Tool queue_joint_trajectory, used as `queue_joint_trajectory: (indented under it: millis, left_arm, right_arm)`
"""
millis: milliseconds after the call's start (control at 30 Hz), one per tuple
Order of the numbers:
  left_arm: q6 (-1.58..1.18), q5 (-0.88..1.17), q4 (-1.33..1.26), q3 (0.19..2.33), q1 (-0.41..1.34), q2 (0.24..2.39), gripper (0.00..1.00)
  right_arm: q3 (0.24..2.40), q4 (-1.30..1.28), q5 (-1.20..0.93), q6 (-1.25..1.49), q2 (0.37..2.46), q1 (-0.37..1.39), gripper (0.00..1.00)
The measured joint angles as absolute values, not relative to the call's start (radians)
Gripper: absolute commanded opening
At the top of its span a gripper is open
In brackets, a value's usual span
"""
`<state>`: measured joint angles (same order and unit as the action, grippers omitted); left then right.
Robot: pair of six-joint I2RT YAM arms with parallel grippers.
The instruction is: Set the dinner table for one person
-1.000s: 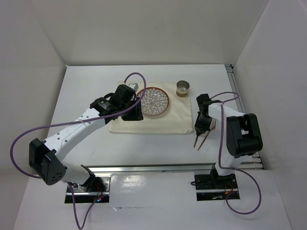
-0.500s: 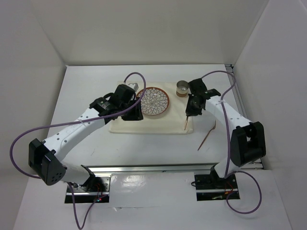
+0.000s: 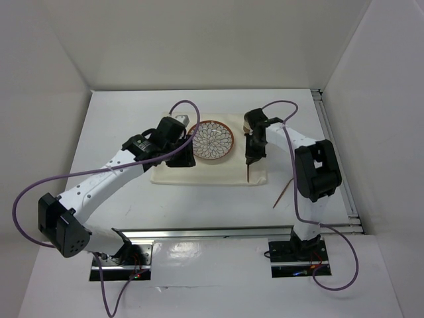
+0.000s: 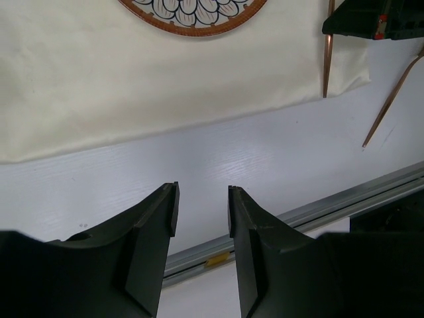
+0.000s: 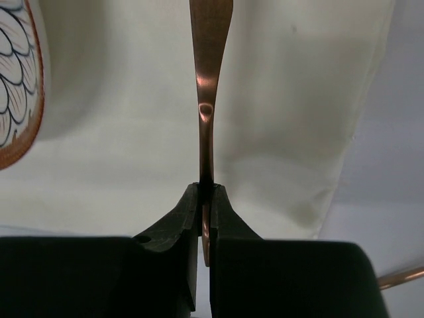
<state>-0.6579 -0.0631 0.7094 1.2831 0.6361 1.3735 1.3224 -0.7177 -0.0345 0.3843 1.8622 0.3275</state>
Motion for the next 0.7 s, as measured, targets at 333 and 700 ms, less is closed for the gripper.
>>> queue_joint_trajectory:
  millis: [333, 700]
  left_arm:
    - [-0.655, -0.078, 0.712, 1.283, 0.635, 1.371, 0.52]
    - [-0.655, -0.078, 0.714, 1.283, 0.635, 1.372, 0.52]
  right_arm:
    - [1.433, -0.717, -0.015, 0.345, 1.979, 0.322, 0.0]
    - [1.477, -0.717, -0.013, 0.331, 2.035, 0.31, 0.0]
